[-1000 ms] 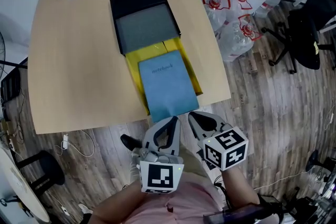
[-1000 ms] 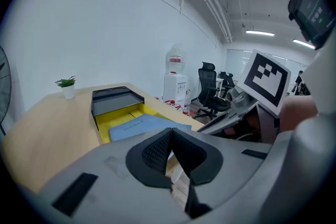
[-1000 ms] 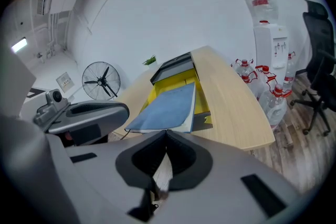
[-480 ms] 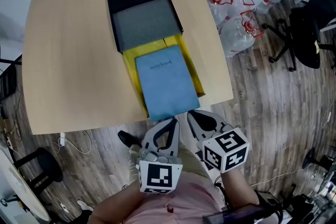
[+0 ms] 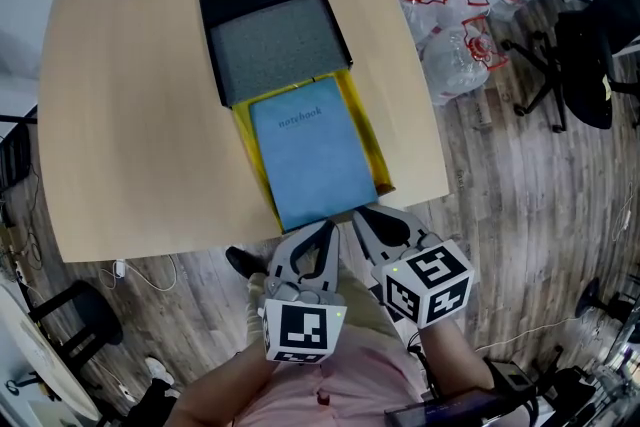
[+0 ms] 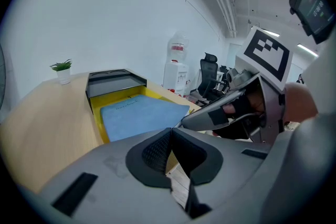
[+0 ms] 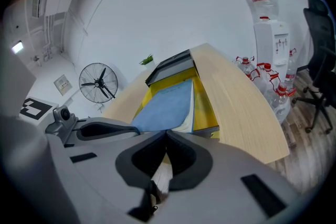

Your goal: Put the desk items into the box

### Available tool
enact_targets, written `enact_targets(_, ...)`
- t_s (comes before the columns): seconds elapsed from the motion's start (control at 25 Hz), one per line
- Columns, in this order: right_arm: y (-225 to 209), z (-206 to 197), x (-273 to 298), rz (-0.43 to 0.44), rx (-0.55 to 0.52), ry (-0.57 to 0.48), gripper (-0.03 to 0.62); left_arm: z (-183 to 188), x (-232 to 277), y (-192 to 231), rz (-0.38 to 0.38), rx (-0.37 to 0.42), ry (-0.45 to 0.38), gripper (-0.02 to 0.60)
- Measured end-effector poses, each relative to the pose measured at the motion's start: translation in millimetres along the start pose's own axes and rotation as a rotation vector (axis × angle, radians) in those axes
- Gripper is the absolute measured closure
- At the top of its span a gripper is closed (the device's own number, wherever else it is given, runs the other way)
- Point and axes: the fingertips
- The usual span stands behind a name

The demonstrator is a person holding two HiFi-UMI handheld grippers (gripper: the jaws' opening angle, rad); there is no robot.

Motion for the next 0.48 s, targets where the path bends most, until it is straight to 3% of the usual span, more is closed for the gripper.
enact_targets(0.48,0,1,4,0.010,0.014,0.014,0.592,18,5,10,-0.011,-0.004,-0.029,0.571)
Point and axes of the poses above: the fingertips, and each gripper's own axes: x forward along the fingers, y to its left, z out of its top, and after that the axes turned 2 degrees about -z, right-handed
